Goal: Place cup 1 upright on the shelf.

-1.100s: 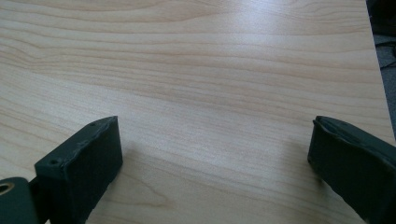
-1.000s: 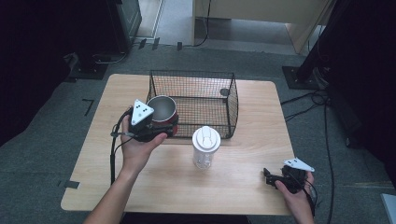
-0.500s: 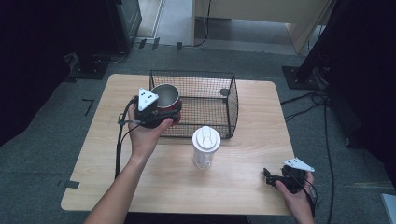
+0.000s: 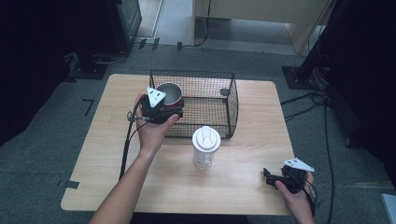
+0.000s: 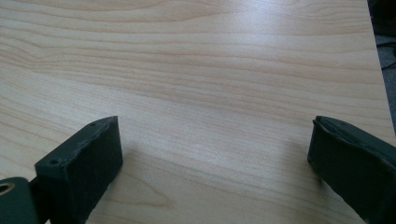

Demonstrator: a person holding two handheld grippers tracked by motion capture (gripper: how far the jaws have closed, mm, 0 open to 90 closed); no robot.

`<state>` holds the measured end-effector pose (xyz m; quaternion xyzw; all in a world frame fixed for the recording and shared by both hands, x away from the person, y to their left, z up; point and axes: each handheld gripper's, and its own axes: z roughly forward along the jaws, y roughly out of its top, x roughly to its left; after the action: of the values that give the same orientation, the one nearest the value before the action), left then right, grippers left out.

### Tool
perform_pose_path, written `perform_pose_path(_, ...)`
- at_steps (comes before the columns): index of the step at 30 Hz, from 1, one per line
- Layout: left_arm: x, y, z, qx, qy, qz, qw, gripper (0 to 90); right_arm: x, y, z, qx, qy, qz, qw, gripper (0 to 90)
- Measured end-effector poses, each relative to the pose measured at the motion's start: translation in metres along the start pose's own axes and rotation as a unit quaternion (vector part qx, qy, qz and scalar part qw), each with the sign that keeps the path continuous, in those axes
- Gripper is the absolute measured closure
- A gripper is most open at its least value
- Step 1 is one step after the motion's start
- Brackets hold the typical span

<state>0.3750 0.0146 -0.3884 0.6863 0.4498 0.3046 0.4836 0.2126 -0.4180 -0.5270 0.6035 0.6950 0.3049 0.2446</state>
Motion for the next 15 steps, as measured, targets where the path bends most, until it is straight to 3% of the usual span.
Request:
perform_pose_path(9,-0.003,-0.009,0.014,0.016,0.014,0.004,0.9998,7.3,0.0,0.0,0.0,0.0,0.0,0.0,1.0,2.8)
perform_pose_path(15,-0.005,-0.015,0.022,0.029,0.012,0.006,0.9995,7.3,0.0,0.0,0.0,0.0,0.0,0.0,1.0,2.8)
